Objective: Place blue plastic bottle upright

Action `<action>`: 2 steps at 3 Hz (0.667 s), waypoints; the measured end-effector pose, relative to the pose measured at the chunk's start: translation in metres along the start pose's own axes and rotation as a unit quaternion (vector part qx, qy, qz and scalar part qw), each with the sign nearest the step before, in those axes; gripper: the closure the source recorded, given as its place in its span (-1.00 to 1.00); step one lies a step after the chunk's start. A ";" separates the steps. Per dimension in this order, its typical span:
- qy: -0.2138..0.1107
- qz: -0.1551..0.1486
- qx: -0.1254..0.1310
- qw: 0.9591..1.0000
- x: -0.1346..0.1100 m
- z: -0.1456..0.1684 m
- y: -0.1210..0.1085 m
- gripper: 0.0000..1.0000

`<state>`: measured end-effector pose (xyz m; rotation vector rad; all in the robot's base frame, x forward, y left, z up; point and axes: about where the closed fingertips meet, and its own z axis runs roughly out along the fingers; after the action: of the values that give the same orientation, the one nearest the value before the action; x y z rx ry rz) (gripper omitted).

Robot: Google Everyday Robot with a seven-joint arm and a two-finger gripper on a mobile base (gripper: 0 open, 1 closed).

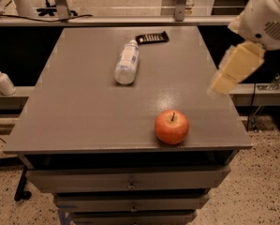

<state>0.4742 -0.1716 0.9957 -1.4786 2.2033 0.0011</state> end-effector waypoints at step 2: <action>-0.080 0.181 -0.043 0.979 -0.059 0.053 -0.058 -1.00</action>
Offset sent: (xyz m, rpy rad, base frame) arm 0.1507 0.0620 -0.0251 0.5216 0.1943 -0.4460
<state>0.5630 -0.1299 0.9872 -1.0581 2.3275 0.3274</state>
